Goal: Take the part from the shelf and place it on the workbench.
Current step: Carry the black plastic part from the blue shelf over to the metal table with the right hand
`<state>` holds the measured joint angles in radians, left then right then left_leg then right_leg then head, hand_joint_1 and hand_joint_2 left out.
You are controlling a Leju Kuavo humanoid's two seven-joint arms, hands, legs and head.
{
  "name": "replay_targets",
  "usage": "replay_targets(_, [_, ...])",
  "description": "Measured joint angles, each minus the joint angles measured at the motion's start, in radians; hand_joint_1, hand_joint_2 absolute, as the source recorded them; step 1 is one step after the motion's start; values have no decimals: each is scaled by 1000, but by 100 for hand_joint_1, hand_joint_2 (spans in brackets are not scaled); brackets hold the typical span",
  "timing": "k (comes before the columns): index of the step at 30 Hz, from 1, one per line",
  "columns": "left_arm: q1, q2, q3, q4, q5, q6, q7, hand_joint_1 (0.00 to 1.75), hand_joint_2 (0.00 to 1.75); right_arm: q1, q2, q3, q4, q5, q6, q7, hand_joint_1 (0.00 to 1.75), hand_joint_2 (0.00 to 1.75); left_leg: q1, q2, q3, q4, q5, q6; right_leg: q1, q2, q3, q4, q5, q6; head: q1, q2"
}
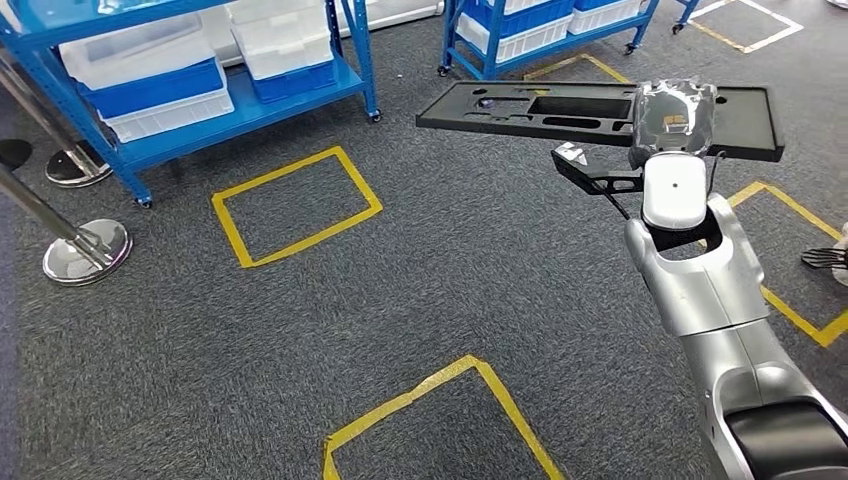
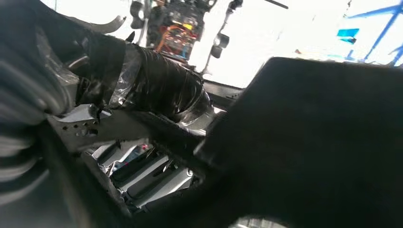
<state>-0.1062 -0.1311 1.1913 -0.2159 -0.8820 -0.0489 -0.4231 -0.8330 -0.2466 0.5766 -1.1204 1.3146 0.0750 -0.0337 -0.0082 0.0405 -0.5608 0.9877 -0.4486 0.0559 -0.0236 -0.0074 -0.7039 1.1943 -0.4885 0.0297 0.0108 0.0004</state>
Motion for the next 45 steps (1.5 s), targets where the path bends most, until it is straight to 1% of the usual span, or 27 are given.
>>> replay_targets(2, [-1, -2, 0, 0, 0, 0, 0, 0, 175, -2, 0, -1, -2, 0, 0, 0, 175, 175, -2, 15, -4, 16, -11, -8, 5, -19, 67, -116, 36, -8, 0, 0])
replay_targets(3, [-2, -3, 0, 0, 0, 0, 0, 0, 175, -3, -1, -2, -3, 0, 0, 1, 175, 175, -4, 21, -6, 23, -14, -13, 9, -24, 81, -143, 42, -15, 0, 0])
replay_targets(6, [-5, -3, 0, 0, 0, -1, 0, 0, 175, -7, -5, -4, -6, 0, 2, 3, 175, 175, -6, 32, -8, 29, -19, -25, 10, -10, 78, -150, 45, -31, 0, 0])
replay_targets(8, [-6, -4, 0, 0, -1, -2, -1, 0, 175, -10, -7, -5, -8, 0, 3, 5, 175, 175, -3, 11, -22, 62, -48, -36, 5, 1, 77, -156, 51, -42, 0, 0])
replay_targets(9, [-6, -4, 0, 0, -1, -2, -1, 0, 175, -12, -8, -6, -9, 0, 5, 5, 175, 175, 0, -6, -41, 106, -77, -41, 3, 6, 77, -158, 54, -47, 0, 0])
replay_targets(11, [-5, -5, 0, 0, -3, -3, -1, 0, 175, -15, -8, -7, -10, 0, 10, 6, 175, 175, 5, -29, -100, 241, -145, -46, 5, 18, 72, -158, 57, -52, 0, 0])
replay_targets(12, [-4, -5, 0, 0, -4, -4, -1, 0, 175, -15, -8, -8, -10, 0, 11, 7, 175, 175, 6, -31, -125, 299, -164, -46, 7, 25, 70, -158, 58, -53, 0, 0])
replay_targets(13, [-3, -5, 0, 0, -4, -4, 0, 0, 175, -15, -8, -9, -10, 0, 12, 7, 175, 175, 6, -32, -138, 326, -165, -45, 8, 33, 69, -157, 59, -54, 0, 0])
replay_targets(14, [-2, -5, 0, 0, -5, -4, 0, 0, 175, -15, -9, -10, -10, 0, 13, 7, 175, 175, 6, -33, -132, 316, -147, -43, 9, 40, 69, -156, 59, -53, 0, 0])
replay_targets(17, [-2, -4, 0, 0, -5, -4, 0, 0, 175, -21, -10, -13, -10, 0, 14, 7, 175, 175, 5, -65, -38, 119, -47, -30, 9, 64, 69, -153, 61, -50, 0, 0])
replay_targets(19, [-3, -4, 0, 0, -6, -4, 0, 0, 175, -26, -12, -15, -10, 0, 15, 7, 175, 175, 3, -87, -2, 40, -27, -24, 6, 79, 62, -153, 68, -39, 0, 0])
replay_targets(21, [-5, -3, 0, 0, -6, -4, 0, 0, 175, -28, -18, -18, -10, 0, 18, 8, 175, 175, 1, -80, 1, 28, -24, -19, 3, 94, 56, -158, 76, -25, 0, 0])
replay_targets(23, [-6, -3, 0, 0, -8, -6, 0, 0, 175, -30, -31, -23, -10, 0, 19, 8, 175, 175, 3, -64, 4, 13, -13, -9, 4, 77, 47, -145, 64, -16, 1, 0])
replay_targets(24, [-5, -3, 0, 0, -8, -7, 0, 0, 175, -31, -37, -26, -10, 0, 19, 8, 175, 175, 4, -55, 5, 6, -7, -4, 6, 58, 34, -114, 42, -14, 1, 0])
replay_targets(26, [-3, -3, 0, 0, -9, -8, 0, 0, 175, -33, -44, -29, -10, 0, 19, 8, 175, 175, 3, -39, 3, 2, -2, 2, 8, 24, -18, 4, -25, -10, 2, 0])
replay_targets(28, [-2, -3, 0, 0, -11, -8, 0, 0, 175, -31, -49, -30, -10, 0, 20, 8, 175, 175, 2, -22, -1, 5, -3, 2, 6, 17, -63, 108, -63, -4, 2, 0])
replay_targets(29, [-2, -3, 0, 0, -12, -8, 0, 0, 175, -30, -52, -31, -10, 0, 22, 8, 175, 175, 2, -13, -3, 7, -4, 2, 5, 15, -61, 112, -54, -2, 2, 0])
replay_targets(30, [-2, -3, 0, 0, -13, -8, 0, 0, 175, -29, -55, -32, -10, 0, 23, 8, 175, 175, 2, -6, -3, 11, -6, 1, 3, 10, -40, 76, -30, 0, 2, 0])
replay_targets(32, [-3, -3, 0, 0, -16, -8, 0, 0, 175, -30, -58, -37, -10, 0, 25, 8, 175, 175, 2, 8, -5, 21, -14, -3, 3, -16, 32, -51, 23, -1, 2, 0])
replay_targets(33, [-3, -3, 0, 0, -17, -8, 0, 0, 175, -31, -60, -39, -11, 0, 26, 8, 175, 175, -1, 14, -7, 29, -19, -7, 6, -30, 58, -103, 37, -5, 2, 0])
replay_targets(35, [-5, -2, 0, 0, -18, -8, 0, 0, 175, -33, -63, -43, -11, 0, 27, 8, 175, 175, -6, 25, -12, 38, -24, -15, 13, -43, 71, -140, 39, -15, 2, 0])
replay_targets(37, [-5, -2, 0, 0, -18, -8, 0, 0, 175, -34, -67, -46, -13, 0, 29, 8, 175, 175, -8, 35, -13, 41, -27, -21, 12, -27, 68, -142, 45, -25, 1, 0])
replay_targets(39, [-5, -3, 0, 0, -18, -8, 1, 0, 175, -37, -72, -49, -13, 0, 33, 7, 175, 175, -4, 19, -25, 70, -52, -30, 8, -14, 69, -147, 50, -36, 1, 0])
replay_targets(41, [-4, -3, 0, 0, -18, -8, 1, 0, 175, -45, -74, -51, -13, 0, 36, 6, 175, 175, 2, -16, -70, 171, -110, -39, 8, 0, 67, -150, 54, -46, 1, 0])
replay_targets(43, [-3, -3, 0, 0, -18, -8, 1, 0, 175, -51, -75, -52, -13, 0, 38, 6, 175, 175, 3, -29, -128, 294, -159, -41, 10, 18, 64, -150, 55, -50, 1, 0])
replay_targets(44, [-2, -3, 0, 0, -18, -8, 1, 0, 175, -52, -75, -52, -13, 0, 39, 6, 175, 175, 4, -31, -141, 323, -161, -40, 11, 27, 64, -149, 55, -50, 1, 0])
replay_targets(45, [-1, -3, 0, 0, -18, -8, 1, 0, 175, -52, -75, -52, -13, 0, 41, 6, 175, 175, 3, -33, -135, 310, -143, -36, 12, 35, 64, -148, 55, -51, 1, 0])
